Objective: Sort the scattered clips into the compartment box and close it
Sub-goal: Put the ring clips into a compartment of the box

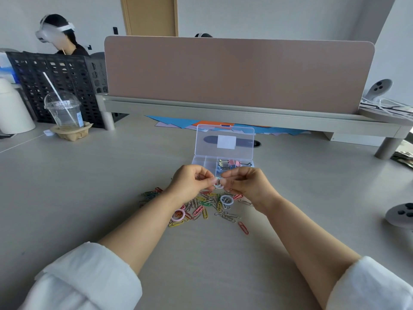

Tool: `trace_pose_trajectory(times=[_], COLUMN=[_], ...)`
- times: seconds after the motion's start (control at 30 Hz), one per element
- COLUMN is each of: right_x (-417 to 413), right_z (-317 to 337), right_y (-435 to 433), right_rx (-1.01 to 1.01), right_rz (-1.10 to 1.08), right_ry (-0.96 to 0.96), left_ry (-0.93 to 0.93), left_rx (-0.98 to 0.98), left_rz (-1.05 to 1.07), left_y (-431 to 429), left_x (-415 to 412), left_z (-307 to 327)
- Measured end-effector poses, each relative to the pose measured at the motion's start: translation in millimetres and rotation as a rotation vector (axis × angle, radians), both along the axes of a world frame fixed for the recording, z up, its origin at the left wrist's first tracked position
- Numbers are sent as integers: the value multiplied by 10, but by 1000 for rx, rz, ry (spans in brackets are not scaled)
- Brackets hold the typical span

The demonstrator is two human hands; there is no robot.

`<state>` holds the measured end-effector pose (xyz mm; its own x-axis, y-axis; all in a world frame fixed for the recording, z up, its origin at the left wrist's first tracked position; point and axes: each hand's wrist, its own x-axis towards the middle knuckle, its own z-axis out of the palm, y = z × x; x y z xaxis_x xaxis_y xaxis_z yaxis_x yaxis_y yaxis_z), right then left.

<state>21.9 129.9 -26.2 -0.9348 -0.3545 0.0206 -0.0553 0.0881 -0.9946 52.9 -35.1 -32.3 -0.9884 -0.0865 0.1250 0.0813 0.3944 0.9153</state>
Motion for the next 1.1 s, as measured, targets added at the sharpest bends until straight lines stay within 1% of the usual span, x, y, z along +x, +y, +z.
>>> trace_pose_trajectory(times=[0.13, 0.2, 0.23, 0.27, 0.3, 0.37, 0.43, 0.5, 0.63, 0.8, 0.93, 1.1], right_x=[-1, -18, -45, -89, -142, -254, -328, -370, -423, -443, -469, -513], right_z=[10, 40, 50, 47, 39, -4, -60, -92, -110, -94, -36, -55], right_y=[5, 22, 39, 68, 109, 212, 308, 350, 339, 307, 270, 319], right_rx=[-7, -16, -17, 5, 62, 283, 463, 543, 711, 830, 943, 910], right_rz=[19, 22, -9, -75, -180, -414, -529, -542, -463, -380, -252, -189], right_ry=[-32, -37, -22, 19, 88, 260, 369, 417, 553, 670, 620, 574], left_ry=[14, 39, 68, 98, 119, 96, 45, 52, 78, 106, 101, 113], left_rx=[13, -29, -97, -215, -388, -703, -851, -918, -913, -873, -850, -809], left_rz=[2, 17, 39, 59, 54, -32, -103, -102, -96, -86, -86, -90], left_y=[23, 47, 53, 58, 61, 73, 66, 39, 3, -10, -16, -25], left_x=[-16, -18, -27, -44, -60, -83, -111, -129, -124, -120, -106, -89], left_z=[18, 50, 52, 53, 51, 25, -13, -36, -67, -90, -102, -101])
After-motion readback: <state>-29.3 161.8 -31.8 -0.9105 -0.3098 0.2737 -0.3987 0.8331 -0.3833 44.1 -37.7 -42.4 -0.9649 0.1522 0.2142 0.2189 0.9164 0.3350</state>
